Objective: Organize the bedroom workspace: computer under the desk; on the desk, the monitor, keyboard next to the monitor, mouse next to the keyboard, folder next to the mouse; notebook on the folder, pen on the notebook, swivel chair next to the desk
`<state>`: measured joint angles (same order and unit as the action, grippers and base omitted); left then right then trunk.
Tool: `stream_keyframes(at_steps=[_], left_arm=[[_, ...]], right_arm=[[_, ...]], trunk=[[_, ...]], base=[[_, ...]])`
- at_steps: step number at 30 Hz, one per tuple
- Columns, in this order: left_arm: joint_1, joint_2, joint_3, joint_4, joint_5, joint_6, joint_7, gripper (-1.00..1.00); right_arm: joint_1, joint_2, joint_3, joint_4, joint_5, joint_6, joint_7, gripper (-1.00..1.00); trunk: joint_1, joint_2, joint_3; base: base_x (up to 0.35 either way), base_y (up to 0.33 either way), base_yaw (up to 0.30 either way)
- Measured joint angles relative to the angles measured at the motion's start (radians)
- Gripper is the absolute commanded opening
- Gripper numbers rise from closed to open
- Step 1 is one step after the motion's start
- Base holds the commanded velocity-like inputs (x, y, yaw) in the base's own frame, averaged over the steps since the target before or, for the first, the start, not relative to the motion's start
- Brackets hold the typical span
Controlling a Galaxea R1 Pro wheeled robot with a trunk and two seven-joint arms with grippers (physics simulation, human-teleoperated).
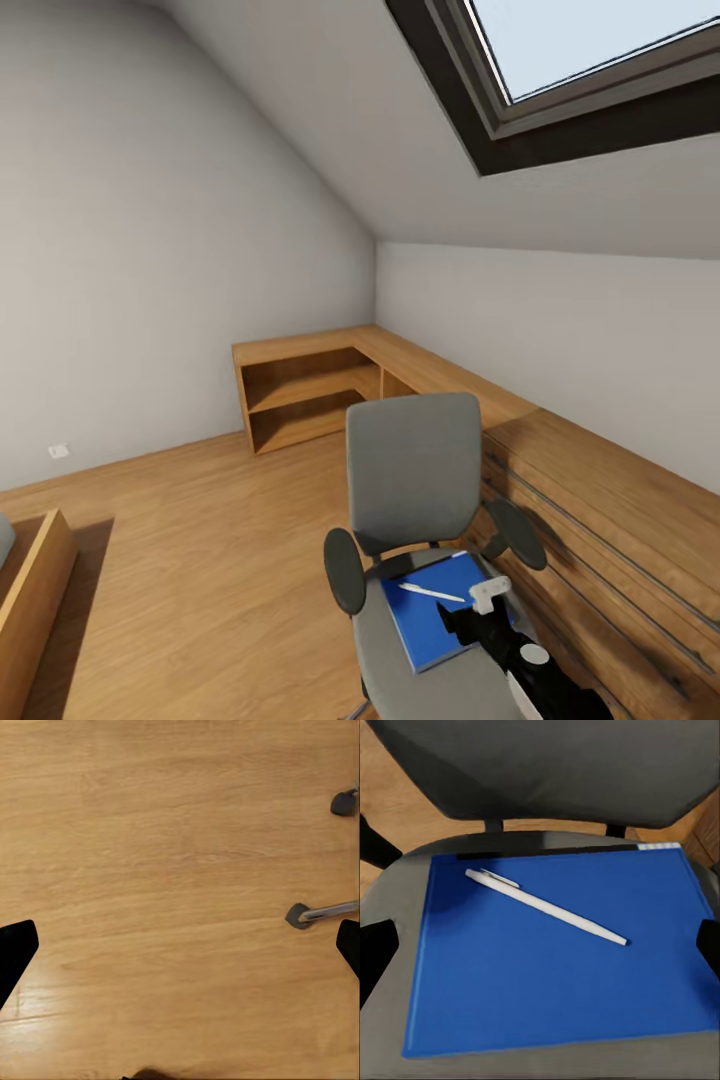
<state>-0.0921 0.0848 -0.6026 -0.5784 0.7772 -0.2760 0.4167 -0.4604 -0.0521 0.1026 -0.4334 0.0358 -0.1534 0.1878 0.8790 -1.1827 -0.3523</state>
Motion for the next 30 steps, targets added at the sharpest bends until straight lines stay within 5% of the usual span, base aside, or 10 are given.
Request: stream_keyframes(at_steps=[5, 9, 11, 12, 13, 16, 20, 24, 30], left_arm=[[0.000, 0.004, 0.008, -0.018, 0.001, -0.006, -0.003, 1.00], [0.000, 0.016, 0.063, -0.155, -0.006, 0.030, 0.003, 1.00], [-0.001, 0.048, 0.113, -0.338, -0.007, 0.153, 0.037, 1.00], [-0.001, 0.098, 0.195, -0.498, 0.035, 0.454, 0.147, 1.00], [-0.001, 0.100, 0.221, -0.647, 0.042, 0.538, 0.163, 1.00], [-0.008, 0.070, 0.305, -0.735, 0.082, 0.696, 0.200, 1.00], [-0.061, 0.038, 0.360, -0.780, 0.100, 0.758, 0.213, 1.00], [-0.085, 0.027, 0.375, -0.803, 0.107, 0.775, 0.218, 1.00], [-0.091, 0.040, 0.378, -0.696, 0.093, 0.769, 0.214, 1.00]], right_arm=[[-0.002, -0.026, -0.001, 0.001, 0.000, 0.019, 0.102, 1.00], [-0.006, -0.039, -0.004, -0.006, -0.003, 0.129, 0.148, 1.00], [-0.027, -0.040, -0.005, -0.027, -0.010, 0.262, 0.161, 1.00], [-0.078, -0.039, -0.008, -0.070, -0.014, 0.437, 0.167, 1.00], [-0.102, -0.039, -0.009, -0.076, -0.015, 0.465, 0.167, 1.00], [-0.164, -0.038, -0.012, -0.087, -0.017, 0.544, 0.166, 1.00], [-0.202, -0.037, -0.013, -0.089, -0.017, 0.592, 0.165, 1.00], [-0.212, -0.027, -0.016, -0.086, -0.018, 0.603, 0.162, 1.00], [-0.214, -0.024, -0.022, -0.083, -0.047, 0.590, 0.163, 1.00]], trunk=[[0.019, -0.035, -0.016], [0.035, -0.063, -0.028], [0.042, -0.077, -0.034], [0.046, -0.084, -0.037], [0.050, -0.091, -0.040], [0.061, -0.112, -0.050], [0.077, -0.140, -0.063], [0.092, -0.168, -0.075], [0.115, -0.210, -0.094]], base=[[0.000, 0.000, 0.000], [0.000, 0.000, 0.000], [0.000, 0.000, 0.000], [0.000, 0.000, 0.000], [0.000, 0.000, 0.000], [0.000, 0.000, 0.000], [0.000, 0.000, 0.000], [0.000, 0.000, 0.000], [0.000, 0.000, 0.000]])
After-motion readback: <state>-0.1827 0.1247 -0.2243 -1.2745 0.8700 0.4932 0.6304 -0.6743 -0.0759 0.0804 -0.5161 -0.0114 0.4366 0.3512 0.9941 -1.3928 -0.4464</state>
